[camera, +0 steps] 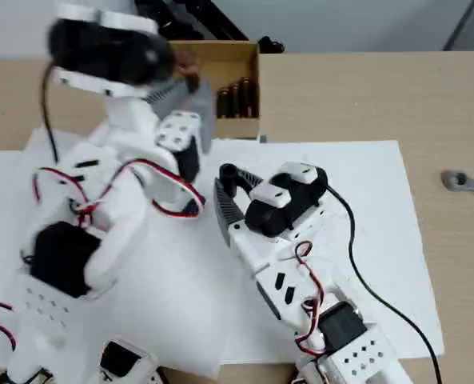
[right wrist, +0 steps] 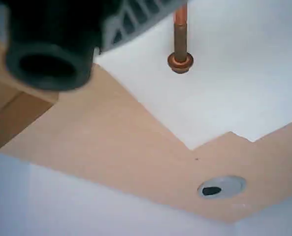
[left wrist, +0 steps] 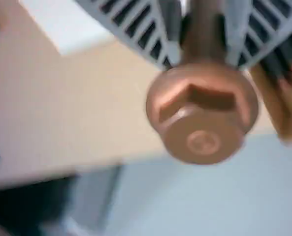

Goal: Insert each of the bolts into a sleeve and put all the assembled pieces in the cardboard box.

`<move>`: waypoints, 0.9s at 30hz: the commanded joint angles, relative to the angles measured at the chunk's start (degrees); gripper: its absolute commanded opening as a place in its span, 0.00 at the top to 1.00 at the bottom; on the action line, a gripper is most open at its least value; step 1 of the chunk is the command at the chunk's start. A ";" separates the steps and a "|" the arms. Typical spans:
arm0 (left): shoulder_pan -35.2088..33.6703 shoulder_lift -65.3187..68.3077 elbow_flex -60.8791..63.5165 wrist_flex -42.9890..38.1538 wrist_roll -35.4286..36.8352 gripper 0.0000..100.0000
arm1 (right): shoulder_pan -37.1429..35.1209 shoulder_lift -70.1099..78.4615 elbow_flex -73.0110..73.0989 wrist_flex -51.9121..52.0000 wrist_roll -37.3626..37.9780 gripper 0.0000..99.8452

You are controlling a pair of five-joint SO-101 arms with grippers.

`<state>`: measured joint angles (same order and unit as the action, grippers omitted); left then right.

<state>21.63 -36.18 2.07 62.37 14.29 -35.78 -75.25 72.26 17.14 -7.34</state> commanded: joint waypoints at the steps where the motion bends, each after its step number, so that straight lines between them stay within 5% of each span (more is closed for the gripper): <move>1: 0.97 -2.20 2.77 -0.97 0.18 0.99 | 0.22 -1.27 -0.62 -1.36 0.44 0.99; 7: 1.05 -4.04 9.36 -3.25 0.26 0.99 | 0.22 -1.27 -0.62 -1.36 5.54 0.99; 27: 5.27 -5.01 8.40 5.01 5.54 0.99 | 0.22 -1.27 -0.53 -1.10 5.63 1.00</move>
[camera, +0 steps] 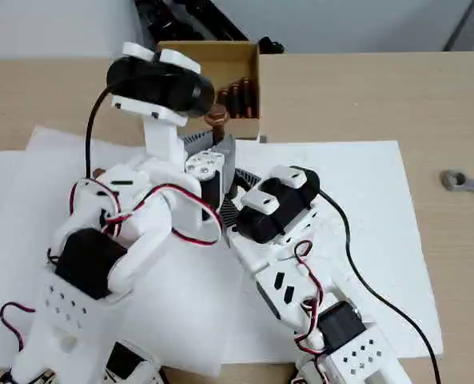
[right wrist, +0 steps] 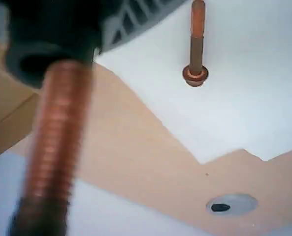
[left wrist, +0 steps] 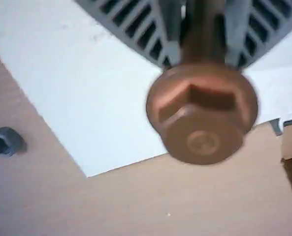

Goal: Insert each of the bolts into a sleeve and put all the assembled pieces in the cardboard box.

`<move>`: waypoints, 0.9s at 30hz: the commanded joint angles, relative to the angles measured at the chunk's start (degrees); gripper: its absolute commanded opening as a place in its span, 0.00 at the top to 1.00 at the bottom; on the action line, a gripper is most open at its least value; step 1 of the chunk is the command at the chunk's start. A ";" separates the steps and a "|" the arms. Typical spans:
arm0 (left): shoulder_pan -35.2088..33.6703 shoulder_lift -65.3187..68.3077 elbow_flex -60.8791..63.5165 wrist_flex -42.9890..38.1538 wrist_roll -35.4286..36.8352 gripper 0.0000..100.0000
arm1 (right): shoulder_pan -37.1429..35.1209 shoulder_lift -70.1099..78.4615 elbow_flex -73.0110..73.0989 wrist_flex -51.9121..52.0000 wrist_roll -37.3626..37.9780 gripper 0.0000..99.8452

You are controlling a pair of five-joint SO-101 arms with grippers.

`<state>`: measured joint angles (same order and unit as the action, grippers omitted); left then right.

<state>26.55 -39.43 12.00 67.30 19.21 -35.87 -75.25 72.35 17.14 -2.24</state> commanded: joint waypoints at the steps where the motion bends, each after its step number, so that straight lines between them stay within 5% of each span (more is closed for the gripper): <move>1: 0.18 -1.85 -1.54 -0.09 0.62 0.99 | 0.31 -1.27 -0.62 -1.10 0.53 1.00; 15: -1.14 -1.67 4.53 -6.77 0.26 0.99 | 0.31 -1.27 -0.62 -1.10 0.53 1.00; 27: -1.14 -2.11 6.37 -4.48 0.26 0.99 | 0.31 -1.27 -0.62 -1.10 0.53 1.00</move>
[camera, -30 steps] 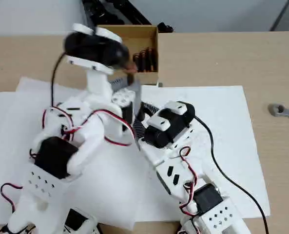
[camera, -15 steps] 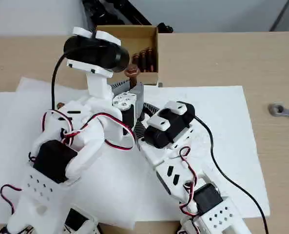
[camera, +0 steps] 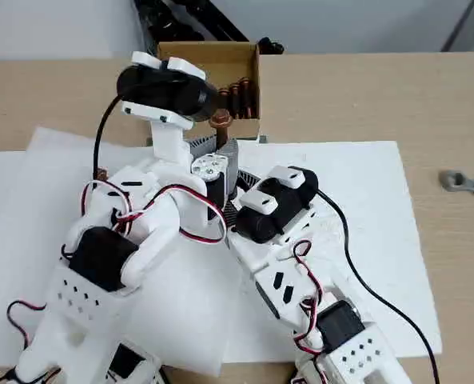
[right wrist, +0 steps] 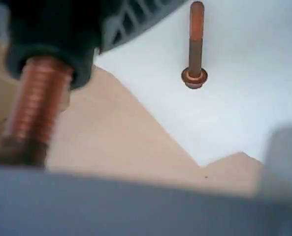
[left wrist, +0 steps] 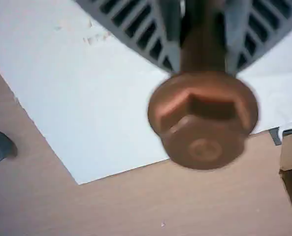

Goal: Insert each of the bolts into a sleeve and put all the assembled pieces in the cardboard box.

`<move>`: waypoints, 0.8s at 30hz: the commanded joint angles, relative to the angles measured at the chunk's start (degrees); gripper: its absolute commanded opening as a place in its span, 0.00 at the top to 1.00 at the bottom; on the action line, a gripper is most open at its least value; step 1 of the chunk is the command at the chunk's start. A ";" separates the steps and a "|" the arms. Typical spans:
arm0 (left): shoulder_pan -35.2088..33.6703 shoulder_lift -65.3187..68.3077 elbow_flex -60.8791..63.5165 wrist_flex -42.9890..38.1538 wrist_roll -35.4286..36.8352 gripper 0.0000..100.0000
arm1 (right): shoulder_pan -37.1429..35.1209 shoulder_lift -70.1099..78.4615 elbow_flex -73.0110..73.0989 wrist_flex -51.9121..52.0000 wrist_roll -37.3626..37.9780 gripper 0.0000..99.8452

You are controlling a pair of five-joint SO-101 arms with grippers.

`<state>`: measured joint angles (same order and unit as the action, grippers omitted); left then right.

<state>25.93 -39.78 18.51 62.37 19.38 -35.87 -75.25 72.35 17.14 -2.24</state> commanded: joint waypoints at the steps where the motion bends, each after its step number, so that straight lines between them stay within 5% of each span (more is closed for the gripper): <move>1: -0.53 -1.76 -0.13 1.14 0.09 0.99 | 0.31 -1.27 -0.62 -1.10 0.44 1.00; 17: -0.62 -1.41 -5.49 13.36 7.56 0.77 | 0.31 -1.27 -0.70 -1.01 0.44 1.00; 24: -2.90 -1.76 -10.15 17.49 2.81 0.77 | 0.57 -0.66 -1.85 -0.66 0.35 1.00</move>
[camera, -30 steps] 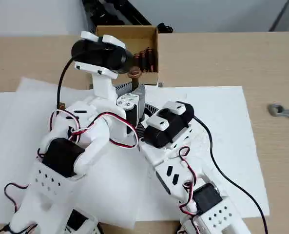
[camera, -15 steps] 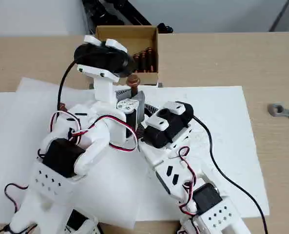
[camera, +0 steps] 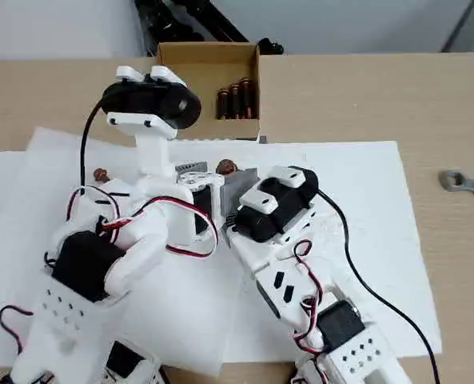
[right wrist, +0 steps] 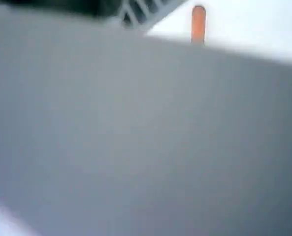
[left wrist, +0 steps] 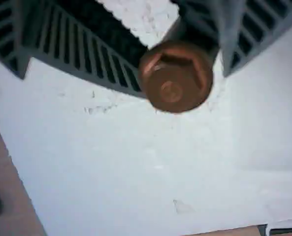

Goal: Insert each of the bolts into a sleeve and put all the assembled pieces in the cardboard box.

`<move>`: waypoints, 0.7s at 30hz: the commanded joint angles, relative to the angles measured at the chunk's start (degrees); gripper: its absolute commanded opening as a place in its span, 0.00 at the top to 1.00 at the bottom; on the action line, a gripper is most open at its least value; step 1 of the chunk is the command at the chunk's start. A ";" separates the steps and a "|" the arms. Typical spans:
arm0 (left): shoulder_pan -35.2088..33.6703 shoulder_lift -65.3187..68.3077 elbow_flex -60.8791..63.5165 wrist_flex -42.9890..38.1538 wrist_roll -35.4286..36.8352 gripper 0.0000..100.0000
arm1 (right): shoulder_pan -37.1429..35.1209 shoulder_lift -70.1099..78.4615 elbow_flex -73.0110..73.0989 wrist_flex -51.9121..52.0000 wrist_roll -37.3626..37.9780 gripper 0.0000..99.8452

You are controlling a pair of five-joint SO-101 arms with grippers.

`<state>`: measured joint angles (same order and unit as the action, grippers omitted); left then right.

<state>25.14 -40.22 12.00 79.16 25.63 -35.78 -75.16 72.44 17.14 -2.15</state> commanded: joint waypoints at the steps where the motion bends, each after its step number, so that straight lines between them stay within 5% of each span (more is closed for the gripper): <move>1: -3.43 -1.32 -4.70 0.70 -5.54 0.78 | 0.57 -0.66 -2.73 0.57 0.26 1.00; 8: -14.15 -0.97 -6.81 0.97 -17.23 1.00 | 5.23 5.49 -12.92 7.16 0.18 1.00; 14: -15.47 -0.97 -6.81 4.92 -18.81 0.99 | 7.69 19.56 -23.47 6.20 0.09 1.00; 21: -15.47 -1.14 -6.81 5.80 -18.81 0.99 | 8.31 45.67 -32.79 -10.86 0.00 1.00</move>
<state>10.11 -40.31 7.25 84.88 7.25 -27.96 -38.86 46.95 12.66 -2.15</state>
